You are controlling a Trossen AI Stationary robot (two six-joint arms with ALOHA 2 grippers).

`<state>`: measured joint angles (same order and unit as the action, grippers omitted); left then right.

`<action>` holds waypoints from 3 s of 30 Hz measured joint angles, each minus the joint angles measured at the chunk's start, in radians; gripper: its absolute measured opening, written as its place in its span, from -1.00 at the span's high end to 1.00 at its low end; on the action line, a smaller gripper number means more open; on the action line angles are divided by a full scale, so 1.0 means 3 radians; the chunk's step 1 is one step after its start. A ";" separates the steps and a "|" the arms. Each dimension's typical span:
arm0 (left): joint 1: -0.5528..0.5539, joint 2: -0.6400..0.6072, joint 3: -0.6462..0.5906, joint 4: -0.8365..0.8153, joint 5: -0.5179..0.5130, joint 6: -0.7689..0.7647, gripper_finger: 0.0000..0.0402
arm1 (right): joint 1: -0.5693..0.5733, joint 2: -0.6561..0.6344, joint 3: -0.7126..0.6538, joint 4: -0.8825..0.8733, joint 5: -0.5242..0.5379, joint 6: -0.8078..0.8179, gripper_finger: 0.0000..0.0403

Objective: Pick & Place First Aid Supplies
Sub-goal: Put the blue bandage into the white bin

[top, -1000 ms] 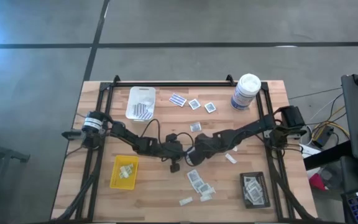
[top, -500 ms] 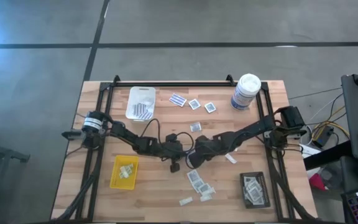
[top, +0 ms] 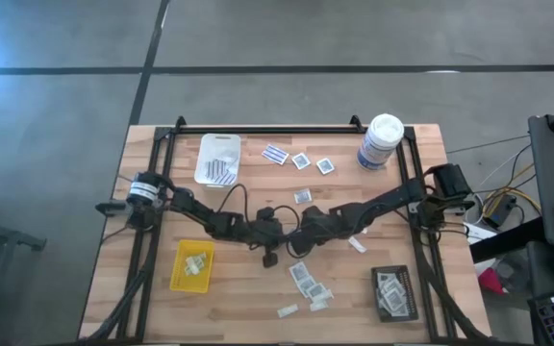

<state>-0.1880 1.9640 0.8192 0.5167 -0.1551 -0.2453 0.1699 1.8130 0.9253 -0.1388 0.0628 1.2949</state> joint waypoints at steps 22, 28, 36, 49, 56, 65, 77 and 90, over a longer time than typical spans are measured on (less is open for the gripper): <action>-0.0062 0.0009 0.0088 -0.0012 -0.0066 -0.0519 1.00 | 0.0001 0.0004 -0.0010 -0.0183 0.0120 0.0050 0.63; -0.0075 0.0009 0.0092 0.0016 -0.0076 -0.0509 1.00 | 0.0001 0.0139 -0.0009 -0.0164 0.0151 0.0058 0.80; -0.0120 0.0008 0.0094 0.0047 -0.0076 -0.0446 1.00 | 0.0008 0.0146 -0.0009 -0.0138 0.0164 -0.0128 0.95; -0.0119 -0.0289 0.0085 -0.0201 -0.0060 -0.0223 1.00 | 0.0033 0.0014 -0.0015 -0.0141 0.0152 -0.0583 0.96; -0.0115 -0.0420 0.0090 -0.0301 -0.0063 -0.0054 1.00 | 0.0070 -0.0060 -0.0023 -0.0169 0.0140 -0.0774 0.96; -0.0108 -0.0456 0.0102 -0.0397 -0.0064 -0.0049 0.66 | 0.0168 -0.0118 0.0040 -0.0157 0.0142 -0.1020 0.96; -0.0063 -0.0592 0.0203 -0.0861 0.0174 -0.0149 0.26 | 0.0310 -0.0217 0.0102 -0.0151 0.0214 -0.1259 0.96; -0.0003 -0.0841 0.0234 -0.0956 0.0652 -0.0346 0.26 | 0.0548 -0.0278 0.0244 -0.0108 0.0532 -0.1636 0.96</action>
<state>-0.1890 1.7117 0.8894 0.2300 0.0405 -0.3492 0.3344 1.7294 0.9986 -0.1713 0.2224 0.8042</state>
